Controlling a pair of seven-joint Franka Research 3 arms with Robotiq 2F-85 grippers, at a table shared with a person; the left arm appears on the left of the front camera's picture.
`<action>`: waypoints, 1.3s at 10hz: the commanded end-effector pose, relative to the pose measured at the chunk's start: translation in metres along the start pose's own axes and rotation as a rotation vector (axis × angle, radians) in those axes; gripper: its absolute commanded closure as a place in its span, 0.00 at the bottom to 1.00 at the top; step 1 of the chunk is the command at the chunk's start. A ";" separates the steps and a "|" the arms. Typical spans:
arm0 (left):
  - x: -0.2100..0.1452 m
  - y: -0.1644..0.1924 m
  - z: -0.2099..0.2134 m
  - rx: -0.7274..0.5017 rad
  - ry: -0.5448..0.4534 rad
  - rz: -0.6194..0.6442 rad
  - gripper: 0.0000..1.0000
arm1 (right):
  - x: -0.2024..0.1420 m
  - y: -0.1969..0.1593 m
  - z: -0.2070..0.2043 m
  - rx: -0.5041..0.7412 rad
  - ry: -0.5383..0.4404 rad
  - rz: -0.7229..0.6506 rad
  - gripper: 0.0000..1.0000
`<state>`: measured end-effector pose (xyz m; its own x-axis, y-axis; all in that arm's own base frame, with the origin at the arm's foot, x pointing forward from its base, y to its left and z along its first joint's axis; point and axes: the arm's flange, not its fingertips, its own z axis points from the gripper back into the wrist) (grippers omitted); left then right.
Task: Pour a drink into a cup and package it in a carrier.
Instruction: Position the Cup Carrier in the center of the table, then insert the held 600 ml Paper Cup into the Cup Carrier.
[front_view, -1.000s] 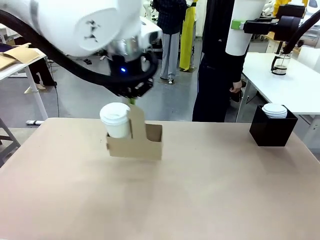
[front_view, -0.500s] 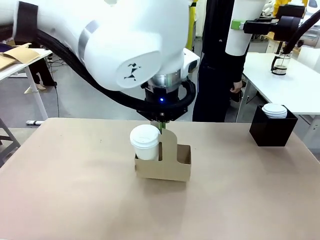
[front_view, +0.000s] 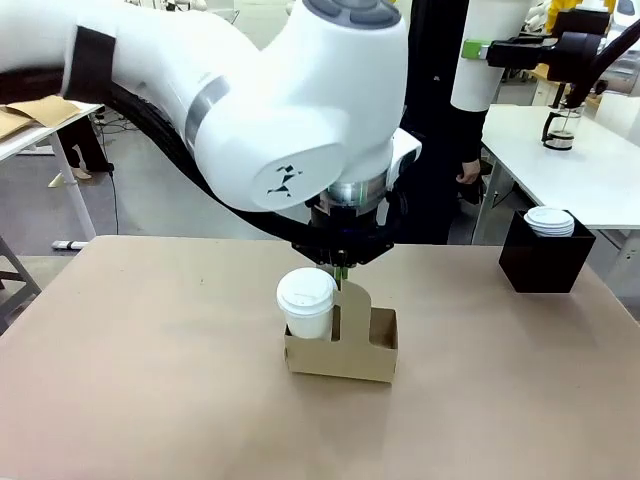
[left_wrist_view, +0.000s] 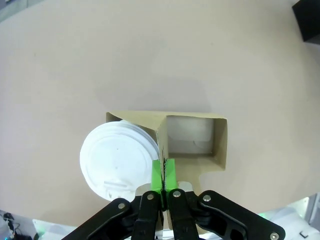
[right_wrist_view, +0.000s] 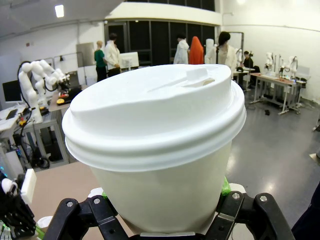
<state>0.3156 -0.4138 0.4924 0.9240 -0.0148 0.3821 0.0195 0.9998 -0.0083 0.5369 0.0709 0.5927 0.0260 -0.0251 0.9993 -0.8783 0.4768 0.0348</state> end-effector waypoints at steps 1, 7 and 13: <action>-0.004 -0.006 -0.013 0.006 -0.016 0.026 0.98 | 0.004 0.001 -0.001 0.001 -0.007 0.005 0.19; 0.000 -0.003 -0.002 -0.007 -0.001 0.002 0.98 | 0.004 0.001 -0.001 0.001 -0.007 0.005 0.19; 0.005 0.020 0.015 -0.072 0.039 -0.126 0.00 | -0.009 -0.008 -0.002 0.103 -0.032 0.011 0.19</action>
<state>0.3214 -0.4113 0.4989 0.9257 -0.0805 0.3696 0.0926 0.9956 -0.0149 0.5380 0.0725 0.5888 0.0257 -0.0337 0.9991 -0.8921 0.4502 0.0382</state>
